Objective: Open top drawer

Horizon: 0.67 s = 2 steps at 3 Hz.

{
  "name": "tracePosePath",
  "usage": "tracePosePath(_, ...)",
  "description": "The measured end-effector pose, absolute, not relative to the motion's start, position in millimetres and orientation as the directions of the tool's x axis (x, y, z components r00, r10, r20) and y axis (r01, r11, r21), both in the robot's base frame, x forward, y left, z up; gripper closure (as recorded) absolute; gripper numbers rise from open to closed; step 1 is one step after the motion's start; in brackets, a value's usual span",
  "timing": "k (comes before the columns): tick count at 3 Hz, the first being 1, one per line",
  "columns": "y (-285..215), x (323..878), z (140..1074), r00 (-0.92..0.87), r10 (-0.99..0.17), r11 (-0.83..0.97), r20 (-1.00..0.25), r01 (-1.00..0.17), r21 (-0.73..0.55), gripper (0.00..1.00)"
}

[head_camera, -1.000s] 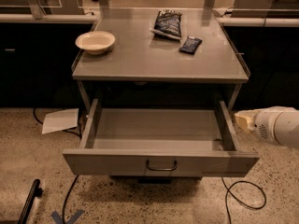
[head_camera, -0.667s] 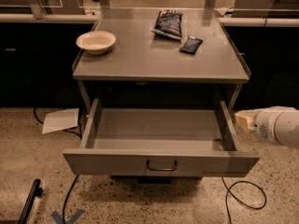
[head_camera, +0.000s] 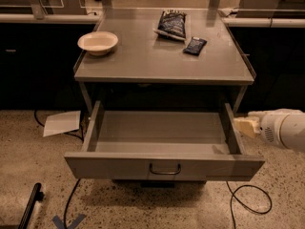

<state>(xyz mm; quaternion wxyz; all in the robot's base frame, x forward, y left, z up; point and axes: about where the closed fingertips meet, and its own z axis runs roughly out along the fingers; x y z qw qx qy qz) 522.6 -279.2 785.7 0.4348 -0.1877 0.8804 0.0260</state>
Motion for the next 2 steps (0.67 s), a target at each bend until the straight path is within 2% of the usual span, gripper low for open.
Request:
tracePosePath(1, -279.2, 522.6, 785.7, -0.551, -0.308, 0.928, -0.775, -0.353, -0.118, 0.0)
tracePosePath(2, -279.1, 522.6, 785.7, -0.551, -0.308, 0.928, -0.775, -0.353, -0.118, 0.0)
